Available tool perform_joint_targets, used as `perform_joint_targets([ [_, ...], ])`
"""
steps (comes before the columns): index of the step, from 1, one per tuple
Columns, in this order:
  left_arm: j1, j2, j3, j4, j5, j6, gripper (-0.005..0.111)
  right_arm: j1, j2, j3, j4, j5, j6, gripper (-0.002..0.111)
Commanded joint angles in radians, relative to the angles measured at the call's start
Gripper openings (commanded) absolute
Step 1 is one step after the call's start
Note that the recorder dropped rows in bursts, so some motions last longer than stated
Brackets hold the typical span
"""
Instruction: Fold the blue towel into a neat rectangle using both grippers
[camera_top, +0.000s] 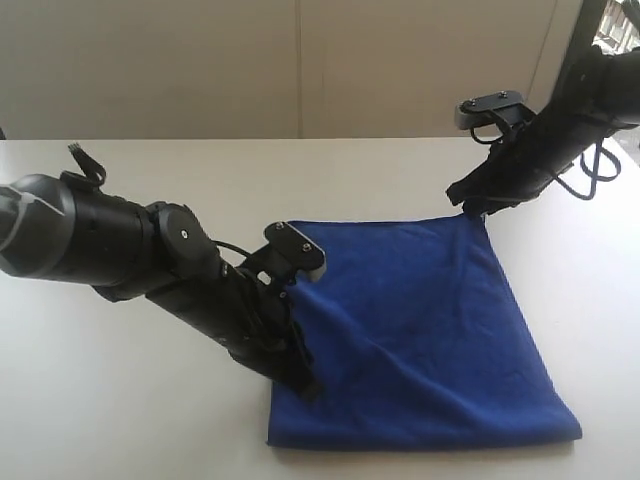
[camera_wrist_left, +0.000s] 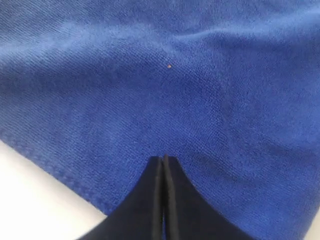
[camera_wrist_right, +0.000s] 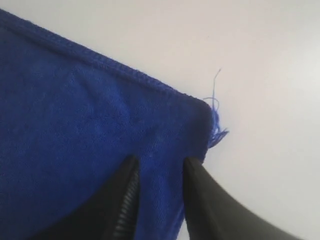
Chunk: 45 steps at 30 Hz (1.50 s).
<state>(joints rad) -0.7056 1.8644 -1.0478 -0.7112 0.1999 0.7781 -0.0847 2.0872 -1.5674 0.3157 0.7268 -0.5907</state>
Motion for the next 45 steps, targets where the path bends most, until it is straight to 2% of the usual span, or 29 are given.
perform_joint_targets([
  [1, -0.004, 0.03, -0.003, -0.009, 0.042, 0.01, 0.0, -0.005, 0.001, -0.008, 0.005, -0.023, -0.015, 0.03],
  [14, -0.004, 0.034, 0.0, -0.009, 0.071, 0.01, 0.0, -0.005, 0.094, -0.008, 0.002, -0.191, -0.015, 0.03],
  [23, -0.004, 0.102, 0.0, 0.01, 0.088, 0.01, 0.0, -0.005, 0.107, -0.008, 0.002, -0.198, -0.013, 0.029],
  [37, -0.004, 0.103, 0.0, 0.01, 0.089, 0.01, 0.0, -0.007, 0.108, -0.008, 0.003, -0.158, 0.001, 0.03],
  [45, -0.004, 0.103, 0.0, 0.01, 0.104, 0.01, 0.0, -0.009, 0.114, -0.008, 0.007, -0.138, 0.003, 0.045],
])
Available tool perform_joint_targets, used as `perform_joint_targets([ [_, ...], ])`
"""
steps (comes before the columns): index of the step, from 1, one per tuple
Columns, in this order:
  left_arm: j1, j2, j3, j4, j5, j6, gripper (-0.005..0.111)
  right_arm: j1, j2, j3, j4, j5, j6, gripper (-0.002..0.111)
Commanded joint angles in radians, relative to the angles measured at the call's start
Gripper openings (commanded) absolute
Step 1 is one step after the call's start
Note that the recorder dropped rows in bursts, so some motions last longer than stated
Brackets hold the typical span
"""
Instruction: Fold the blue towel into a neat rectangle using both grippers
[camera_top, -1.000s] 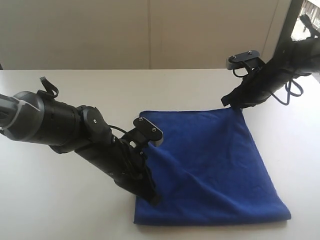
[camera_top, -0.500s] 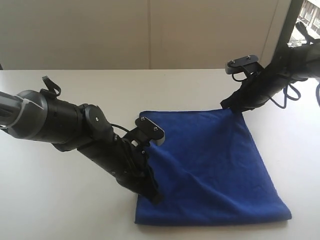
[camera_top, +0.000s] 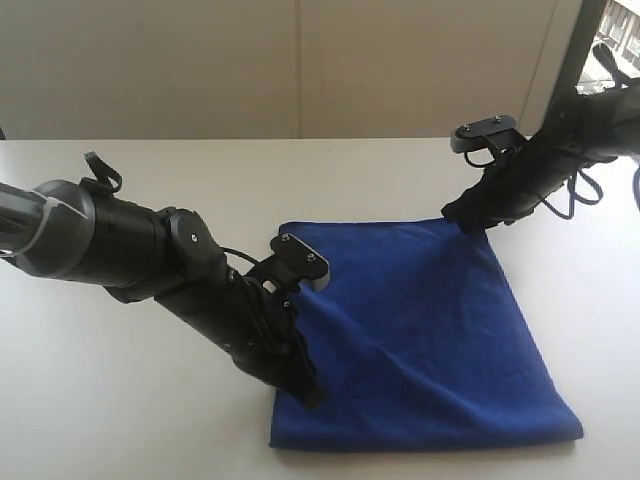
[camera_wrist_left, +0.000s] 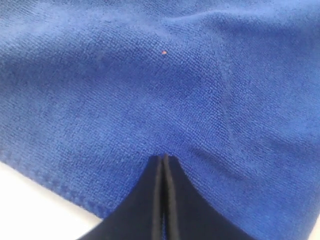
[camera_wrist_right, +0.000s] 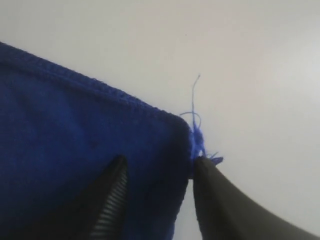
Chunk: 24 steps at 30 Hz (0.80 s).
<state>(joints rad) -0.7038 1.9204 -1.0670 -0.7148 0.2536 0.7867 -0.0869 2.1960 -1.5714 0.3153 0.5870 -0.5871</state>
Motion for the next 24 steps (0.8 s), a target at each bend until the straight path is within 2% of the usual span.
perform_joint_targets([
  [1, -0.006, 0.047, 0.019, 0.013, 0.05, 0.002, 0.0, -0.009, 0.005, -0.004, 0.008, -0.002, 0.006, 0.045],
  [5, -0.006, 0.047, 0.019, 0.013, 0.053, 0.002, 0.0, -0.018, 0.007, -0.004, 0.018, -0.007, 0.013, 0.045],
  [8, -0.006, 0.047, 0.019, 0.013, 0.053, 0.002, 0.0, -0.018, 0.009, -0.004, 0.041, -0.005, 0.013, 0.04],
  [18, -0.006, 0.047, 0.019, 0.013, 0.051, 0.002, 0.0, -0.018, 0.009, -0.004, 0.069, -0.051, -0.014, 0.0],
  [24, -0.006, 0.047, 0.019, 0.013, 0.051, 0.002, 0.0, -0.022, 0.009, -0.004, 0.061, -0.088, -0.012, 0.0],
])
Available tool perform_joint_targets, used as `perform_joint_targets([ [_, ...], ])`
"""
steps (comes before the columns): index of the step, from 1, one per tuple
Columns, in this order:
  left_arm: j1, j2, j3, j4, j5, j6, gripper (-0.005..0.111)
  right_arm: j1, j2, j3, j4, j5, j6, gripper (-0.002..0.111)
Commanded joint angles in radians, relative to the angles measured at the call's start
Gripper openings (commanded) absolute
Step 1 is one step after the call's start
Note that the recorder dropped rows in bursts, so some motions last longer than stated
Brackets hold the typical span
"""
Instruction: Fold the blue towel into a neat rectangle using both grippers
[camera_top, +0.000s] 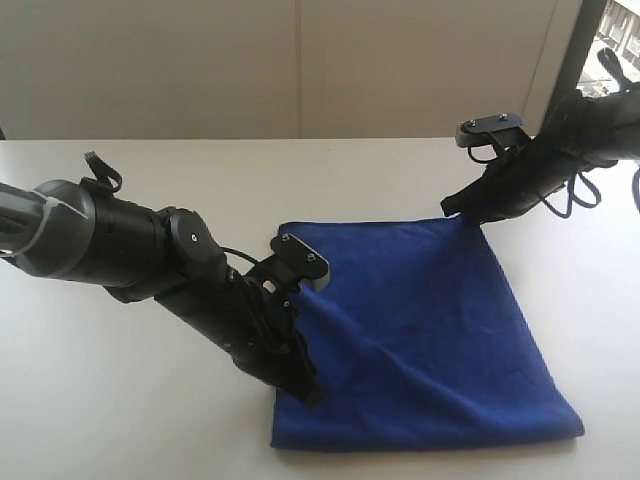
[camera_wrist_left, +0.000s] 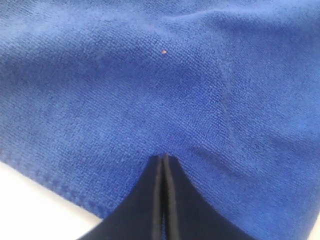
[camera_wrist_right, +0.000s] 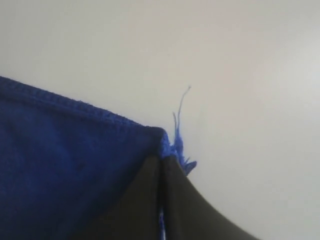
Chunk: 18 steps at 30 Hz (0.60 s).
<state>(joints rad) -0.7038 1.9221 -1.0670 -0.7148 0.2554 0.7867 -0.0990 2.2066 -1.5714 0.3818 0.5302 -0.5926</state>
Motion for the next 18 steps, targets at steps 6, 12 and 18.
perform_joint_targets([
  [6, -0.006, 0.045, 0.019, 0.015, 0.049, 0.002, 0.0, -0.012, -0.001, -0.004, -0.017, -0.058, -0.002, 0.0],
  [12, -0.006, 0.045, 0.019, 0.017, 0.049, 0.002, 0.0, -0.012, -0.001, -0.004, -0.171, -0.085, 0.176, 0.0],
  [18, -0.006, 0.045, 0.019, 0.016, 0.051, 0.002, 0.0, -0.012, -0.001, -0.004, -0.177, -0.141, 0.2, 0.0],
])
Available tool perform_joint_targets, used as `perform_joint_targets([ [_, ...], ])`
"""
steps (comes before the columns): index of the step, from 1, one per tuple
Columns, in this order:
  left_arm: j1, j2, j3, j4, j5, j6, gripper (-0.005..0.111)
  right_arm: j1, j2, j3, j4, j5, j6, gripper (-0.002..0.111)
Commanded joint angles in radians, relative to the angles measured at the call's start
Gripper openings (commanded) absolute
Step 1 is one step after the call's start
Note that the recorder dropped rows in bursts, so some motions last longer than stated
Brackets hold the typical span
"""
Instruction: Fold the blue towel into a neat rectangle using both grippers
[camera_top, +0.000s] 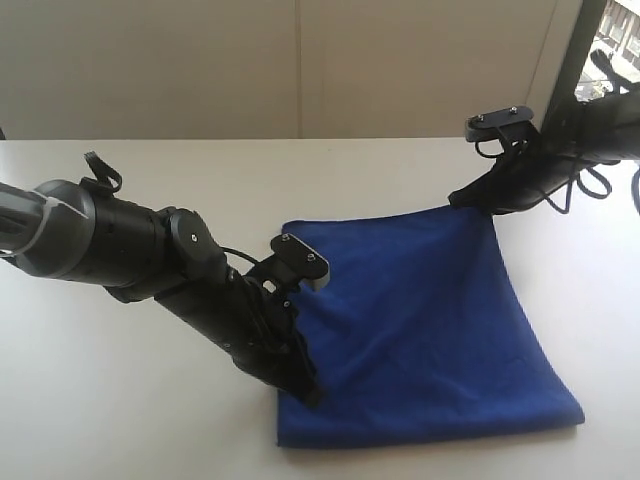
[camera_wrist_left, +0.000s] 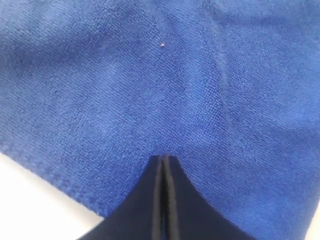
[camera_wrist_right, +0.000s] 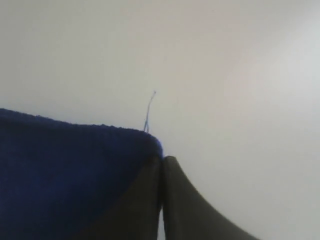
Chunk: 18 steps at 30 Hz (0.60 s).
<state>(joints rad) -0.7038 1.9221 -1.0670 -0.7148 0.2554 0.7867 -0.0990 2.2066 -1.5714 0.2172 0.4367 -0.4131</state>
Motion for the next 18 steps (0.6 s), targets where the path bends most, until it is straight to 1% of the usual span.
perform_joint_targets([
  [1, -0.006, 0.045, 0.019, 0.016, 0.051, 0.002, 0.0, -0.012, -0.001, -0.004, -0.012, -0.05, 0.02, 0.003],
  [3, -0.006, 0.045, 0.019, 0.016, 0.051, 0.002, 0.0, -0.012, -0.001, -0.004, -0.012, -0.05, 0.02, 0.019],
  [5, -0.006, 0.045, 0.019, 0.016, 0.051, 0.002, 0.0, -0.012, -0.001, -0.004, -0.012, -0.05, 0.02, 0.046],
  [6, -0.006, 0.045, 0.019, 0.016, 0.051, 0.002, 0.0, -0.012, -0.004, -0.004, -0.012, -0.05, 0.02, 0.055],
  [7, -0.006, 0.045, 0.019, 0.016, 0.051, 0.002, 0.0, -0.012, -0.008, -0.004, -0.012, -0.05, 0.02, 0.058],
  [8, -0.006, 0.045, 0.019, 0.016, 0.051, 0.002, 0.0, -0.012, -0.016, -0.004, -0.012, -0.05, 0.02, 0.059],
  [15, -0.006, 0.045, 0.019, 0.018, 0.049, -0.003, 0.0, -0.012, -0.101, -0.004, -0.012, -0.028, 0.02, 0.058],
  [18, 0.017, 0.045, 0.019, 0.022, 0.043, -0.048, 0.0, -0.012, -0.139, -0.004, -0.012, 0.017, 0.02, 0.058],
])
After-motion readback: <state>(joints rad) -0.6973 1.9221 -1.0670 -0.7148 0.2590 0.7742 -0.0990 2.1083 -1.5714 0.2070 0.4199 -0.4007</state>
